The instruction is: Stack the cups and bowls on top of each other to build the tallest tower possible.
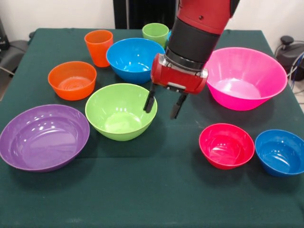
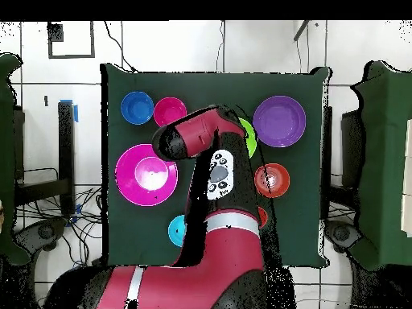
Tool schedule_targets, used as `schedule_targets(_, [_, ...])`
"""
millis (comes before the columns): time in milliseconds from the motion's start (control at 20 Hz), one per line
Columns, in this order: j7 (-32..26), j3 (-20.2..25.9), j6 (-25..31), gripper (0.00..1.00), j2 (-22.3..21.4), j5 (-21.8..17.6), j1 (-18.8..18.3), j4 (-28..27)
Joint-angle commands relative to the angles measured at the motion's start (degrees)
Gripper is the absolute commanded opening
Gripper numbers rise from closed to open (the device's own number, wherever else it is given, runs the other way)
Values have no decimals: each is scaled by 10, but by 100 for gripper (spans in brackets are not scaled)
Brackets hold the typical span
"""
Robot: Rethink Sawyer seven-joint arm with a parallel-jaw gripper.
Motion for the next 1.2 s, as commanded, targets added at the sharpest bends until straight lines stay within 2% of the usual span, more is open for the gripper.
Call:
schedule_targets(50, [-121,47,6,100,30,-53,-7,-44])
schedule_targets(150, [-128,55,15,100,34,-49,-10,-50])
schedule_targets(200, [-109,59,-4,100,34,-42,-15,-44])
schedule_targets(350, [-99,81,-4,100,36,-16,-32,-37])
schedule_targets(400, [-96,88,-4,0,36,-8,-37,-35])
schedule_targets(550, [-107,119,5,0,39,13,-58,-31])
schedule_targets(750, [-143,146,62,0,44,33,-75,-41])
schedule_targets(950, [-162,156,88,0,45,30,-81,-49])
schedule_targets(1200, [-162,163,95,0,42,26,-87,-44])
